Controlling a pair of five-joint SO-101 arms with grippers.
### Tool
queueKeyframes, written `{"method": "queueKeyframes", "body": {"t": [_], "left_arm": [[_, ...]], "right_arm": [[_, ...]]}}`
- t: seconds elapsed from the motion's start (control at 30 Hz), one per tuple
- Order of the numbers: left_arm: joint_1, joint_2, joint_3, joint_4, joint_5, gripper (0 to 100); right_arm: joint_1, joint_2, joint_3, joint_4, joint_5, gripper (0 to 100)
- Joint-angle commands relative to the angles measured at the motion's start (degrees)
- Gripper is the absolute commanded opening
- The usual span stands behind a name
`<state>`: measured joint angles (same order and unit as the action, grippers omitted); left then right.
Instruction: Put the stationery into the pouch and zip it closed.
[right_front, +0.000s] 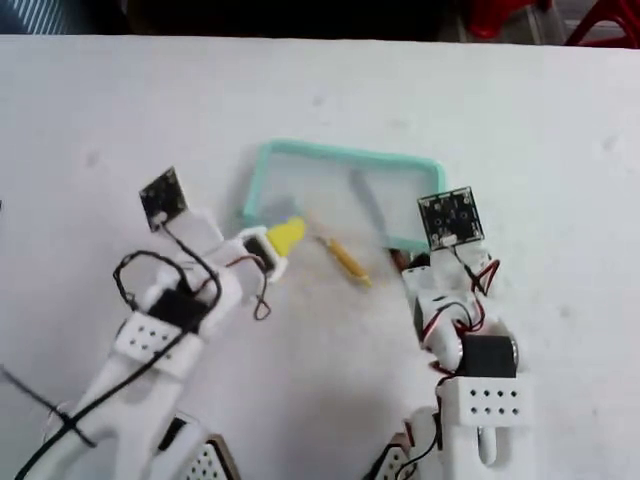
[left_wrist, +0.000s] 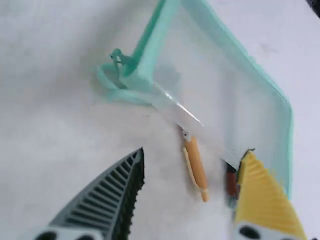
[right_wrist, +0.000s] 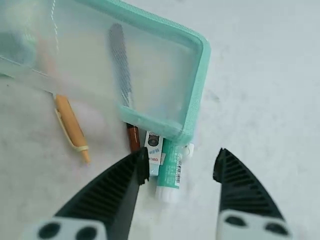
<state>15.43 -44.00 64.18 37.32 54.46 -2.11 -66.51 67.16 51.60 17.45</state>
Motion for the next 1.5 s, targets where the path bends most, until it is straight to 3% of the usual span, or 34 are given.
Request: {"method": "queueKeyframes", "body": {"t": [0.0, 0.2, 0.5, 0.63, 0.7, 0.8, 1.03, 1.17, 1.33, 1.47], "left_arm": [[-5.1, 14.7, -10.2, 1.6, 1.8, 31], [-8.7, 20.6, -20.4, 16.4, 1.8, 31], [-19.2, 25.9, -23.5, 4.9, 3.6, 31], [-27.4, 26.5, -26.3, 9.3, 3.4, 31], [-32.5, 25.2, -27.2, 14.2, 0.7, 31], [-40.8, 22.1, -27.1, 20.4, -9.8, 31], [-58.8, 18.6, -25.1, 27.8, -21.4, 31], [-60.0, 18.9, -18.4, 26.8, -25.8, 31], [-59.4, 18.9, -12.1, 17.9, -28.0, 31], [-57.5, 18.9, -10.0, 15.7, -28.0, 31]], "right_arm": [[-1.6, -1.2, -0.3, -0.7, -0.2, 21.1], [-2.6, -1.3, 0.5, -1.1, -0.1, 21.1], [-3.4, -1.2, 0.7, -1.3, -0.1, 21.1], [-4.5, -1.6, -1.9, -0.3, 1.5, 20.9], [-9.3, -1.1, -8.1, 5.5, 7.7, 20.9], [-17.9, 1.5, -16.6, 12.9, 14.6, 20.9], [-35.9, 16.4, -20.6, 11.0, 17.9, 20.9], [-43.6, 24.7, -20.6, 4.9, 25.1, 20.8], [-43.9, 38.4, -21.3, -6.5, 25.1, 21.1], [-43.8, 51.3, -28.2, -9.6, 25.1, 21.1]]}}
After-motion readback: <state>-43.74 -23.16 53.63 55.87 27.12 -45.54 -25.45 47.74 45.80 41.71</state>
